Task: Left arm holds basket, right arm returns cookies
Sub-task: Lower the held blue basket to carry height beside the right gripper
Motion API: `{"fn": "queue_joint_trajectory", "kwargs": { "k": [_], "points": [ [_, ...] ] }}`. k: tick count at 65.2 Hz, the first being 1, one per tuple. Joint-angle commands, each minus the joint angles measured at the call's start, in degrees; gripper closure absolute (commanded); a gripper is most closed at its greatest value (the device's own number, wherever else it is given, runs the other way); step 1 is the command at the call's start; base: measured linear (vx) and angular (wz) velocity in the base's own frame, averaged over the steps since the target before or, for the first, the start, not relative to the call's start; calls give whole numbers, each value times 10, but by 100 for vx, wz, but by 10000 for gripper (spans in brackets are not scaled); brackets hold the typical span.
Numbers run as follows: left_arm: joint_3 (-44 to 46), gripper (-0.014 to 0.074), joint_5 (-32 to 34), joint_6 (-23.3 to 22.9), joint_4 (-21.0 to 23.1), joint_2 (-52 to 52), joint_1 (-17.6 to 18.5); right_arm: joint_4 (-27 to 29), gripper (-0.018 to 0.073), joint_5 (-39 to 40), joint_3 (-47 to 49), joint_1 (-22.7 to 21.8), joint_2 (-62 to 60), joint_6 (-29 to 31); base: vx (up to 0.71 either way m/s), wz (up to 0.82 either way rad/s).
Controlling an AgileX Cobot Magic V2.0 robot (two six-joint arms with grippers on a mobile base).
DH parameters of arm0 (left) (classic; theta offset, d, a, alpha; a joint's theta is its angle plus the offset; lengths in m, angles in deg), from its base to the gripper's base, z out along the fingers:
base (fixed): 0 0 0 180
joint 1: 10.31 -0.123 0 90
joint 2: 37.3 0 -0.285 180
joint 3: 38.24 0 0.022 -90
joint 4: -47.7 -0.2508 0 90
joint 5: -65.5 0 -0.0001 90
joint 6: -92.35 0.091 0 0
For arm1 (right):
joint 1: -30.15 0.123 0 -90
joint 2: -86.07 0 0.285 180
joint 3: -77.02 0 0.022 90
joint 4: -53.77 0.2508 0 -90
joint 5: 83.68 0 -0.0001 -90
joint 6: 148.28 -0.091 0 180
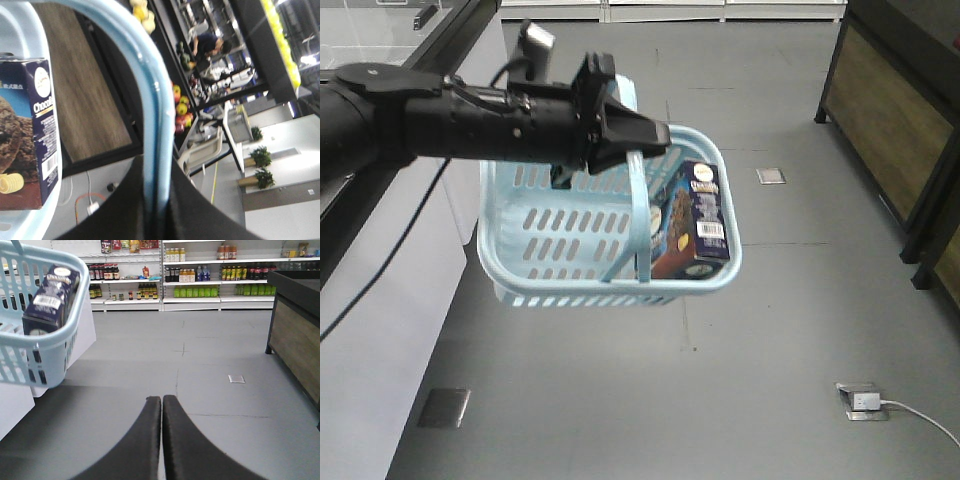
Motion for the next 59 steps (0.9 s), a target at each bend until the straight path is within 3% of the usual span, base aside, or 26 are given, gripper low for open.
{"fn": "queue_joint_trajectory", "kwargs": {
  "k": [1,7,17,29,59],
  "points": [
    [-43,604,12,25,73,-34,18,-2,567,45,0,0,-6,5,0,0],
    [-125,604,-24,87,162,-34,38,-2,567,45,0,0,-6,5,0,0],
    [-226,604,-45,131,161,-51,75,-2,567,45,0,0,-6,5,0,0],
    [-318,604,-4,161,161,-92,111,-2,567,45,0,0,-6,5,0,0],
    [-360,604,-20,166,161,-112,111,-2,567,45,0,0,-6,5,0,0]
  ]
}}
